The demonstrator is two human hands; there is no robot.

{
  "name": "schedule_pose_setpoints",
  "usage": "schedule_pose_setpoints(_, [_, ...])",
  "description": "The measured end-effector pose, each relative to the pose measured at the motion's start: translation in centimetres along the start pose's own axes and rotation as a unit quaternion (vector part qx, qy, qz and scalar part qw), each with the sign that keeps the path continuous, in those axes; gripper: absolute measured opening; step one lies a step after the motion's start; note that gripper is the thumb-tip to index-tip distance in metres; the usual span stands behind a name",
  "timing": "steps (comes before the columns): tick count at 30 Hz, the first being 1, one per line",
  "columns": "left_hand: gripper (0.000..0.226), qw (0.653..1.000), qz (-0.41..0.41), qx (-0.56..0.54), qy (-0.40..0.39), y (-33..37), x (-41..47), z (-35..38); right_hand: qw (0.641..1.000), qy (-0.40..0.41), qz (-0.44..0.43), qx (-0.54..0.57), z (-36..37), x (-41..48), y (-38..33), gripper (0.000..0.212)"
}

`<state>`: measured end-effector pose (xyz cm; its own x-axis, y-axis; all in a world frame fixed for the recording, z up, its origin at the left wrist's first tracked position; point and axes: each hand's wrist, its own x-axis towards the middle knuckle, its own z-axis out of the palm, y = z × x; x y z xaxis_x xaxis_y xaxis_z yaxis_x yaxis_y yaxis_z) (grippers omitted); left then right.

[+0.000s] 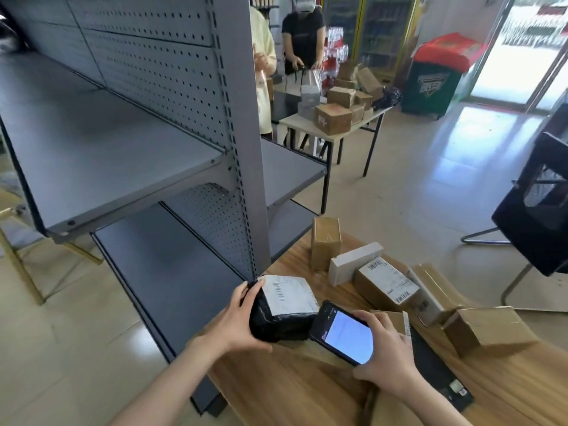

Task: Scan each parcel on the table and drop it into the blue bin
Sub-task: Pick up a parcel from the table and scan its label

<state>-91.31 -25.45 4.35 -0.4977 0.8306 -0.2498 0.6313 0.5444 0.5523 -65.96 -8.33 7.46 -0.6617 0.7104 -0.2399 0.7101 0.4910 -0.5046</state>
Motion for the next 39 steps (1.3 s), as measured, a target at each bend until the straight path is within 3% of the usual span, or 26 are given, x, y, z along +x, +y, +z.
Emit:
schedule_pose_setpoints(2, [0.137,0.999,-0.012,-0.046,-0.002,0.0,0.1,0.2,1.0,-0.008,-0.014,-0.019,-0.4,0.4,-0.1,0.1])
schedule_pose_setpoints(6, [0.118,0.993,0.002,-0.089,0.073,0.8,1.2,0.2,0.998,-0.016,-0.044,-0.05,-1.2,1.2,-0.6,0.1])
schedule_pose_setpoints(9, [0.112,0.991,0.035,-0.094,0.085,1.2,1.9,0.3,0.995,-0.015,-0.06,-0.079,-2.1,2.0,-1.2,0.096])
schedule_pose_setpoints(14, [0.135,0.996,0.042,-0.068,0.026,1.1,2.6,0.1,0.98,-0.007,-0.102,-0.171,-4.2,4.0,-2.4,0.093])
schedule_pose_setpoints(20, [0.11,0.994,0.087,-0.033,0.053,-0.3,3.7,-0.1,0.963,-0.023,-0.134,-0.231,-5.9,6.4,-4.1,0.092])
schedule_pose_setpoints(23, [0.109,0.993,0.102,0.014,0.058,-1.3,4.2,-0.3,0.955,-0.029,-0.151,-0.253,-5.9,7.1,-5.0,0.091])
schedule_pose_setpoints(39, [0.106,0.983,0.172,0.024,0.057,-2.6,5.6,-0.9,0.964,-0.04,-0.086,-0.249,-4.7,6.6,-5.2,0.093])
